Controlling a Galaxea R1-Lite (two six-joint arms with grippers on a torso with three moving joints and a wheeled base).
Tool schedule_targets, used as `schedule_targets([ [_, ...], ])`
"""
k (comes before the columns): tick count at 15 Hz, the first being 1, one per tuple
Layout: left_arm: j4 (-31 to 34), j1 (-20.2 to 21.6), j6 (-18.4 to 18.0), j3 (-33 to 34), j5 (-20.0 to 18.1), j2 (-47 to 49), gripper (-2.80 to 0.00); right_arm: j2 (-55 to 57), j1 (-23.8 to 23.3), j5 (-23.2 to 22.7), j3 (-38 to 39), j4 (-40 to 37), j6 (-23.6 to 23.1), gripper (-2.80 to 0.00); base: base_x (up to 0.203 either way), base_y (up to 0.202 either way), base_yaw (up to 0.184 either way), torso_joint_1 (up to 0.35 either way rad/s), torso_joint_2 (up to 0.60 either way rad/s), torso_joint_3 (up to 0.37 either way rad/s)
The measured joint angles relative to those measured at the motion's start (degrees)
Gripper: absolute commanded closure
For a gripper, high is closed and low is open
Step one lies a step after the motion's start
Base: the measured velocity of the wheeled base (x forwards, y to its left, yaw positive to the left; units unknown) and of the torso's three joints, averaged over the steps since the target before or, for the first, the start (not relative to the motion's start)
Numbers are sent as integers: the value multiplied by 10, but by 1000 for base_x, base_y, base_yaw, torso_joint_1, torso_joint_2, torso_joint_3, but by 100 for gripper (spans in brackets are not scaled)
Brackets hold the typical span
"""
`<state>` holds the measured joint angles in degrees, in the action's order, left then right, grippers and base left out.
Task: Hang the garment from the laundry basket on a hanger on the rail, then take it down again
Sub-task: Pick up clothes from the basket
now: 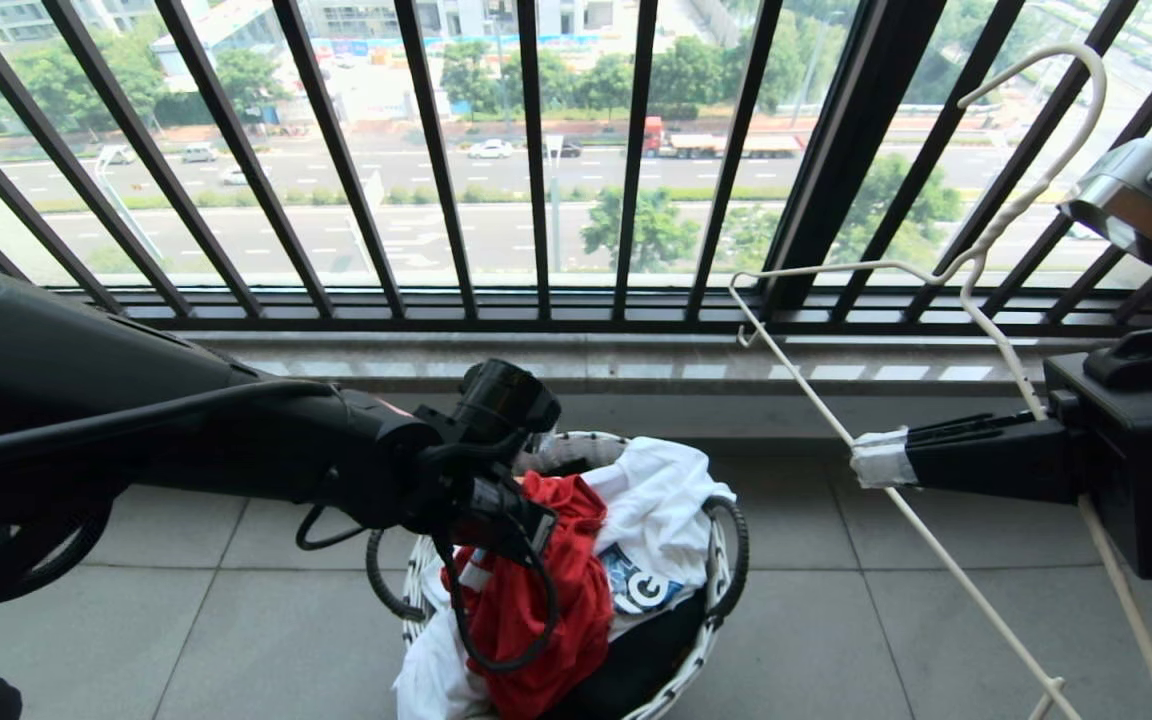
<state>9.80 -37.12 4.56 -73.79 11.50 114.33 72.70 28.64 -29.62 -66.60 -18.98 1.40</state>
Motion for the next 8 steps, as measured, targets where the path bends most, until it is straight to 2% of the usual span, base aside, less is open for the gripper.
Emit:
schedule_targets([
  [3, -1, -1, -14, 11, 0, -25, 0, 0, 0, 0, 0, 0, 0, 0, 0, 0, 0, 0, 0, 0],
  [8, 1, -19, -17, 32, -1, -106, 0, -2, 0, 1, -1, 0, 2, 0, 0, 0, 0, 0, 0, 0],
])
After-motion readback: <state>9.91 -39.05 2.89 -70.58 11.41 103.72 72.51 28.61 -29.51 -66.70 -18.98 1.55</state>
